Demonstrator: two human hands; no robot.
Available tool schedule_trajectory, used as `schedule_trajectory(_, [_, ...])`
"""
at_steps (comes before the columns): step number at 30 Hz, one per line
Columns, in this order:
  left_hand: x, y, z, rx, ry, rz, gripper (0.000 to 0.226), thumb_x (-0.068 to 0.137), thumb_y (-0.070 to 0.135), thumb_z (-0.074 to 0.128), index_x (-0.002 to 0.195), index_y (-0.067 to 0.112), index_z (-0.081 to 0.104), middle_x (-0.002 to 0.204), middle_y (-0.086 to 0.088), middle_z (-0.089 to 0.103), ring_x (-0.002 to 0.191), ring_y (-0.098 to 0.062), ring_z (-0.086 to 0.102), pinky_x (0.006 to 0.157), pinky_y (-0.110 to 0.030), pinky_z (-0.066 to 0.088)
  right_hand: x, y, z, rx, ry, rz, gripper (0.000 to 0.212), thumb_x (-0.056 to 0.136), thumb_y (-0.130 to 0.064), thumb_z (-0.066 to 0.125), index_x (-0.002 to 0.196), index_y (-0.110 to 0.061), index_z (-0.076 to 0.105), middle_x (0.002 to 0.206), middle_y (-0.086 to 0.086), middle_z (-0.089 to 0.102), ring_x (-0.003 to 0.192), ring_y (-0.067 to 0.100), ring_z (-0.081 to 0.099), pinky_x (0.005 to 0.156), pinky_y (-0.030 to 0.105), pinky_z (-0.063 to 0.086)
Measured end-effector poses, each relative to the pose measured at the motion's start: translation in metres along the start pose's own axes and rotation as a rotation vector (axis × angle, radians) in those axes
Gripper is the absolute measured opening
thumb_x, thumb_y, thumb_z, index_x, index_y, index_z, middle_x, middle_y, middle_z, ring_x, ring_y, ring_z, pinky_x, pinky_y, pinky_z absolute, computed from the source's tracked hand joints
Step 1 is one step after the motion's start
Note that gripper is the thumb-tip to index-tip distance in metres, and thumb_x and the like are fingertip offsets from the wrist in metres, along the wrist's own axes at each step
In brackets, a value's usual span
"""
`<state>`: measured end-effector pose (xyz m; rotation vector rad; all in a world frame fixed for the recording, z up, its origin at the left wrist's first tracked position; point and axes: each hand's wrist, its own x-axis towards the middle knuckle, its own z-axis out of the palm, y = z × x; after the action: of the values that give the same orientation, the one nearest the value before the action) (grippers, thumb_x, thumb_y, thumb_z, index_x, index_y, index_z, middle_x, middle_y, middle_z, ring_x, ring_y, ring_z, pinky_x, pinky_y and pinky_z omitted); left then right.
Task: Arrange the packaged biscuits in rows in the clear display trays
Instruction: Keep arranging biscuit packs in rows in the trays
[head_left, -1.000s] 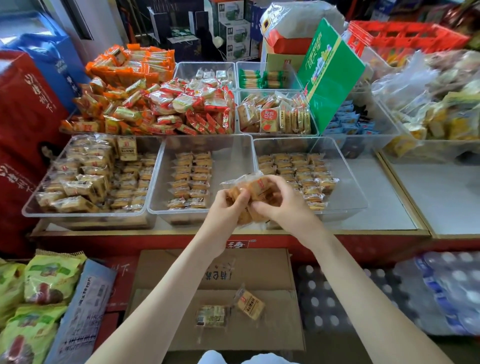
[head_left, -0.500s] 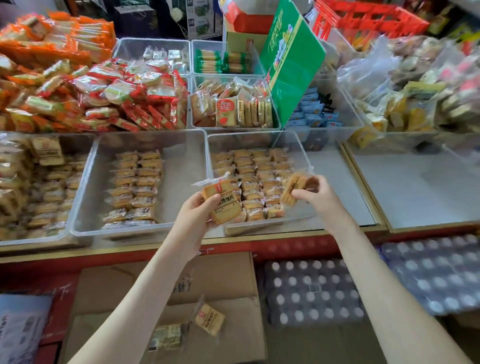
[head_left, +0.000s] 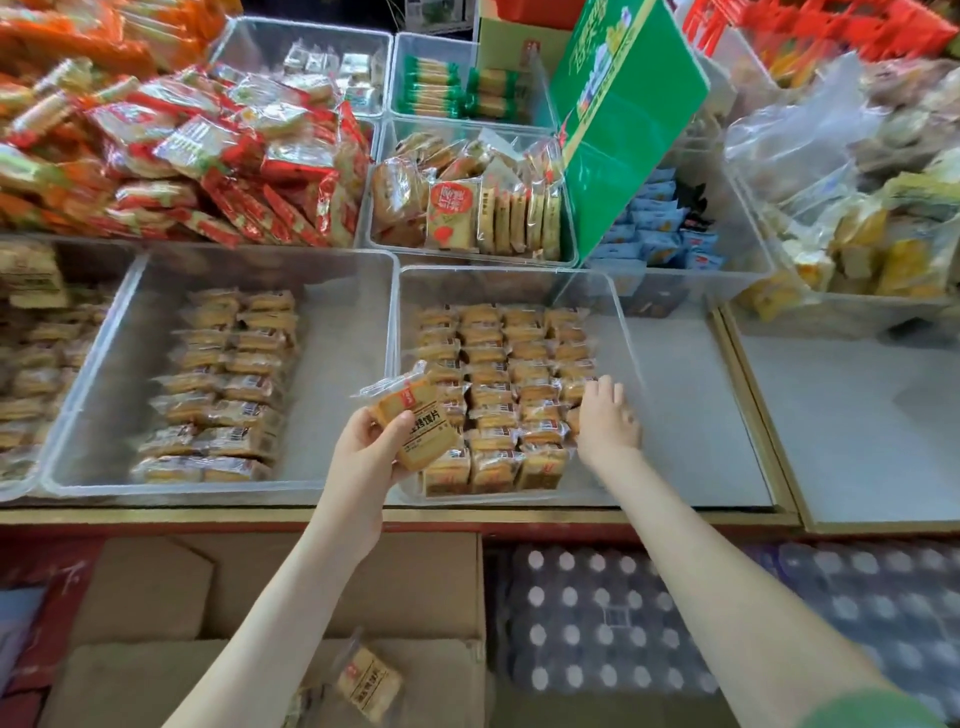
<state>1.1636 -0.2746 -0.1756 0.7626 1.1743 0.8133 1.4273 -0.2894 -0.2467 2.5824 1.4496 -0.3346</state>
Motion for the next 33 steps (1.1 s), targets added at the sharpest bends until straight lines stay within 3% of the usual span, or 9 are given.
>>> schedule_trajectory(4, [0.002,-0.008,-0.004,-0.001,0.029,0.009,0.016,0.099,0.017,0.053,0.114,0.018,0.058,0.112,-0.003,0.071,0.1,-0.017,0.07,0.077,-0.028,0.056,0.017,0.003,0.007,-0.256,0.067,-0.15,0.106,0.083,0.001,0.064,0.152,-0.011,-0.016,0.161,0.014,-0.015,0.149,0.03,-0.011,0.12,0.043,-0.001])
schedule_trajectory(8, [-0.002,-0.009,-0.005,0.003,0.026,0.009,0.019,0.098,0.016,0.055,0.116,0.014,0.058,0.114,-0.006,0.071,0.104,-0.024,0.069,0.089,-0.04,0.055,0.032,0.005,-0.001,-0.248,-0.088,-0.213,0.095,0.09,-0.009,0.06,0.154,-0.009,-0.01,0.163,0.01,-0.004,0.151,0.024,-0.001,0.122,0.037,0.001])
schedule_trajectory(12, [-0.013,0.005,-0.007,0.032,-0.05,0.025,0.021,0.097,0.018,0.055,0.117,0.017,0.06,0.11,-0.001,0.072,0.099,-0.017,0.071,0.075,-0.025,0.057,0.019,0.0,-0.025,-0.167,-0.139,-0.216,0.095,0.092,-0.011,0.06,0.154,-0.013,-0.011,0.163,0.011,-0.008,0.15,0.027,-0.007,0.12,0.042,-0.003])
schedule_trajectory(14, [-0.021,0.018,-0.011,0.092,-0.139,0.034,0.023,0.096,0.02,0.057,0.119,0.018,0.061,0.11,-0.002,0.073,0.099,-0.016,0.07,0.071,-0.022,0.055,0.0,-0.014,-0.059,0.08,-0.092,-0.216,0.089,0.092,-0.005,0.056,0.155,-0.017,-0.005,0.163,0.009,-0.001,0.15,0.027,0.003,0.121,0.044,0.007])
schedule_trajectory(18, [-0.04,0.051,-0.022,0.367,-0.419,0.032,0.023,0.093,0.023,0.062,0.116,0.022,0.065,0.109,0.0,0.073,0.098,-0.015,0.069,0.079,-0.027,0.057,-0.08,-0.053,-0.136,0.825,-0.182,-0.353,0.044,0.098,-0.027,0.056,0.14,-0.027,0.047,0.132,-0.007,0.055,0.121,0.01,0.052,0.098,0.028,0.043])
schedule_trajectory(21, [-0.056,0.075,-0.037,0.45,-0.553,0.034,0.024,0.087,0.025,0.068,0.111,0.026,0.068,0.104,0.002,0.075,0.099,-0.015,0.07,0.084,-0.031,0.057,-0.143,-0.08,-0.16,0.854,-0.31,-0.519,0.023,0.093,-0.027,0.063,0.116,-0.029,0.066,0.108,-0.014,0.069,0.101,0.003,0.063,0.086,0.021,0.05])
schedule_trajectory(25, [-0.076,0.098,-0.066,0.567,-0.453,0.123,0.018,0.089,0.029,0.068,0.106,0.025,0.07,0.098,-0.001,0.075,0.09,-0.013,0.071,0.077,-0.027,0.058,-0.188,-0.113,-0.157,1.041,-0.16,-0.429,0.008,0.089,-0.015,0.069,0.091,-0.023,0.07,0.083,-0.007,0.07,0.077,0.002,0.065,0.066,0.016,0.05])
schedule_trajectory(29, [-0.087,0.102,-0.101,0.112,-0.283,0.051,0.049,0.078,0.044,0.062,0.109,0.006,0.063,0.1,-0.012,0.07,0.084,-0.02,0.068,0.07,-0.03,0.058,-0.21,-0.145,-0.146,1.365,-0.104,-0.262,0.01,0.091,-0.008,0.064,0.084,-0.014,0.066,0.077,0.001,0.071,0.077,0.016,0.064,0.071,0.028,0.052])
schedule_trajectory(33, [-0.105,0.099,-0.131,-0.22,-0.315,0.101,0.041,0.079,0.022,0.063,0.112,-0.001,0.063,0.101,-0.015,0.072,0.089,-0.02,0.07,0.073,-0.022,0.058,-0.228,-0.174,-0.144,1.894,-0.184,-0.083,0.012,0.094,-0.003,0.055,0.084,-0.007,0.062,0.077,0.008,0.072,0.076,0.02,0.065,0.065,0.024,0.052])
